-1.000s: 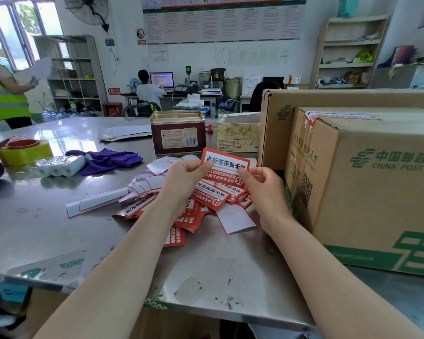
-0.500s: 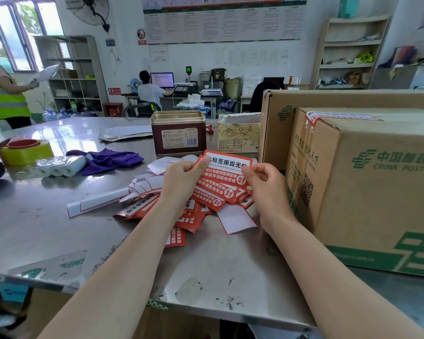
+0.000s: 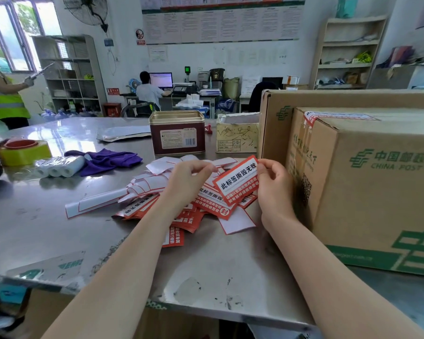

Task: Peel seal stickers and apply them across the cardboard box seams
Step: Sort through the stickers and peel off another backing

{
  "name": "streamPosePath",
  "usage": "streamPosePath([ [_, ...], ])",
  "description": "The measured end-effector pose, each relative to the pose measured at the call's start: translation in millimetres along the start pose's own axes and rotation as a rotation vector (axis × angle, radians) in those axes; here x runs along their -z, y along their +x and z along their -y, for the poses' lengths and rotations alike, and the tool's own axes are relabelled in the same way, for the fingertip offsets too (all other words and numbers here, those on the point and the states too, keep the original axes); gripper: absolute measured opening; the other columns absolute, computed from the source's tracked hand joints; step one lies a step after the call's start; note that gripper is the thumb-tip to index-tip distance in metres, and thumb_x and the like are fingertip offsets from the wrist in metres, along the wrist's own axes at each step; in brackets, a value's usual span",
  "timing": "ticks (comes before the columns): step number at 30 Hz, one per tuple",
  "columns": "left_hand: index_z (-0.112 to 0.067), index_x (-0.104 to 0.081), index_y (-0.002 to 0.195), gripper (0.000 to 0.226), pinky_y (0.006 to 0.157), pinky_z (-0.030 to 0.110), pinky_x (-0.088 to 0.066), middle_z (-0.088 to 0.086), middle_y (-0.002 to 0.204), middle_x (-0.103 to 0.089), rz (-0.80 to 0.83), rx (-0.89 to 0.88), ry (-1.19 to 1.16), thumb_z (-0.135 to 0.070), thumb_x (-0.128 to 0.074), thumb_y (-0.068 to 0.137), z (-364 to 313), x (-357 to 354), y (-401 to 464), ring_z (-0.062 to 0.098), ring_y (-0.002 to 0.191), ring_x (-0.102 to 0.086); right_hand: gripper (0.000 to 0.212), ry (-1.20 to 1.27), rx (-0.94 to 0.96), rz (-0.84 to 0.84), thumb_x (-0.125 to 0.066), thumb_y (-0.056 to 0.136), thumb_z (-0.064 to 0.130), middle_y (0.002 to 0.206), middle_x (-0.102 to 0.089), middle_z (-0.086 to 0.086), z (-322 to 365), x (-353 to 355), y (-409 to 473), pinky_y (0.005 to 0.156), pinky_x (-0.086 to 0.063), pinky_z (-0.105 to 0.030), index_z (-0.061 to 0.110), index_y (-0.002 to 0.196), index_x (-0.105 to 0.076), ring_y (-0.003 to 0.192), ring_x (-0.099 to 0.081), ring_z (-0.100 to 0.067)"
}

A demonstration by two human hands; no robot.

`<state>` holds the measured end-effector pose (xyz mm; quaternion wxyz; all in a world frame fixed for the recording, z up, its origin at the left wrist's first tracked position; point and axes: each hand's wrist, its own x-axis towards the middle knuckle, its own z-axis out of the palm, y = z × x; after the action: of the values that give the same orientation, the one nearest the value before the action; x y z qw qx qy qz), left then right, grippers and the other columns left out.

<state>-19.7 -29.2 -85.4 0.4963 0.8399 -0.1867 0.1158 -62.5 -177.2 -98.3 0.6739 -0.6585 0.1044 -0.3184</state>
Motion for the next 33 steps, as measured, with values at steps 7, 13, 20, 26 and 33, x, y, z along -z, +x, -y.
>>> streamPosePath([
  [7, -0.026, -0.074, 0.085, 0.011, 0.078, 0.026, -0.053, -0.003, 0.091, -0.074, 0.209, 0.119, -0.182, -0.029, -0.064, 0.087, -1.8, 2.3, -2.3, 0.011, 0.083, -0.069, 0.014, -0.016, 0.041, -0.091, -0.041, 0.099, 0.02, 0.085, -0.061, 0.004, -1.2, -0.1, 2.3, 0.055, -0.044, -0.014, 0.019, 0.098, -0.055, 0.071, -0.06, -0.005],
  [13, -0.028, -0.073, 0.08, 0.012, 0.08, 0.026, -0.052, -0.004, 0.09, -0.074, 0.273, 0.145, -0.179, -0.022, -0.065, 0.086, -2.2, 2.0, -2.6, 0.011, 0.087, -0.068, 0.015, -0.042, 0.047, -0.089, -0.04, 0.099, 0.021, 0.08, -0.057, 0.011, -0.5, 1.7, 1.6, 0.044, -0.04, -0.003, 0.019, 0.101, -0.055, 0.066, -0.058, -0.002],
  [20, -0.023, -0.072, 0.084, 0.013, 0.083, 0.027, -0.053, -0.002, 0.097, -0.072, 0.333, 0.183, -0.171, -0.016, -0.063, 0.087, -3.1, 3.0, -2.3, 0.013, 0.091, -0.067, 0.015, -0.045, 0.038, -0.086, -0.039, 0.099, 0.023, 0.082, -0.059, 0.008, 0.7, 1.4, 1.2, 0.05, -0.042, -0.009, 0.022, 0.101, -0.054, 0.068, -0.059, -0.003],
  [26, -0.025, -0.073, 0.08, 0.015, 0.084, 0.029, -0.053, -0.003, 0.093, -0.073, 0.351, 0.176, -0.199, -0.014, -0.064, 0.087, -1.0, 2.3, -1.4, 0.014, 0.091, -0.068, 0.015, -0.041, 0.033, -0.098, -0.04, 0.099, 0.022, 0.084, -0.059, 0.007, 1.1, 0.5, 1.5, 0.05, -0.043, -0.01, 0.023, 0.1, -0.055, 0.068, -0.059, -0.004],
  [33, -0.015, -0.075, 0.077, 0.024, 0.068, 0.021, -0.053, 0.002, 0.081, -0.075, 0.334, 0.15, -0.601, -0.003, -0.057, 0.088, -0.5, 7.1, 0.0, 0.011, 0.077, -0.069, 0.032, -0.287, 0.147, 0.012, -0.057, 0.091, 0.016, 0.125, -0.047, -0.002, -4.9, -0.4, -1.4, 0.059, -0.036, -0.002, 0.018, 0.122, -0.052, 0.091, -0.045, 0.0],
])
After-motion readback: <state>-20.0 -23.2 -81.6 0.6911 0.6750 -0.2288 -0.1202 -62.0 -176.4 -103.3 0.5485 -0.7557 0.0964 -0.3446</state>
